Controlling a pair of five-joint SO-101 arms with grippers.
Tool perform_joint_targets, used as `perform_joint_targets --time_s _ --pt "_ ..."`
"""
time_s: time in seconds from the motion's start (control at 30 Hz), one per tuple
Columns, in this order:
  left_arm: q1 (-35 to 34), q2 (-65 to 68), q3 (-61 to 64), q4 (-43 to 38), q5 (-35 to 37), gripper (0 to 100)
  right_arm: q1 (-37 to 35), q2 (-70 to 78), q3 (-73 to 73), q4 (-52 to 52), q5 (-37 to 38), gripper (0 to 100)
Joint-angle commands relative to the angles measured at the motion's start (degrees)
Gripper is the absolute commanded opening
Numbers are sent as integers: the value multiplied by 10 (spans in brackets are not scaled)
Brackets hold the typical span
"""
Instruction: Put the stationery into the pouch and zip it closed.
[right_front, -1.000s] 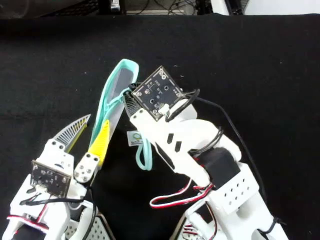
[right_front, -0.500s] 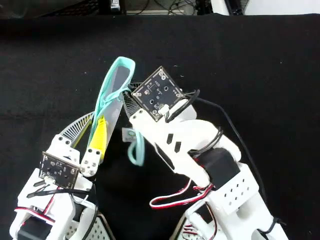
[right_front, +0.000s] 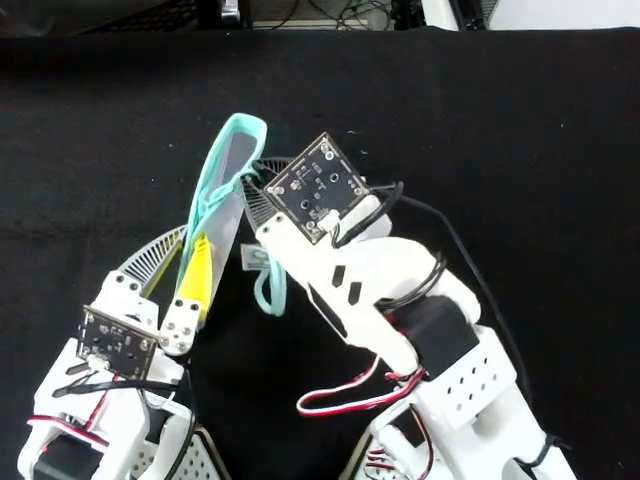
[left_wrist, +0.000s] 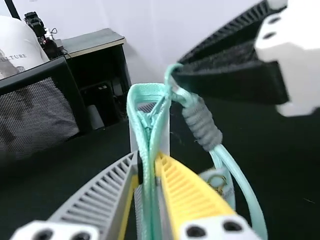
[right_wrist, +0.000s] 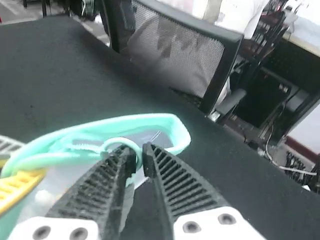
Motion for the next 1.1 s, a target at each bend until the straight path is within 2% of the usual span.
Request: perform_joint_targets --time_s 0.0,0.3,0.53,0.63,0.8,0.97,1.07 --pt "32 -2 -7 11 4 29 18 16 -19 -26 -3 12" --pt "42 -2 -7 11 2 29 115 109 -93 -29 -3 12" --pt "39 -2 -6 11 1 29 115 140 -106 -23 -3 12" --pt "38 -2 -7 11 2 29 87 129 -102 2 0 12" --pt "38 -3 -26 11 2 34 17 87 -103 48 61 12" --pt "38 -3 -28 39 4 151 -47 47 -104 90 70 12" --pt "38 -3 -28 37 4 173 -76 36 -105 97 70 12"
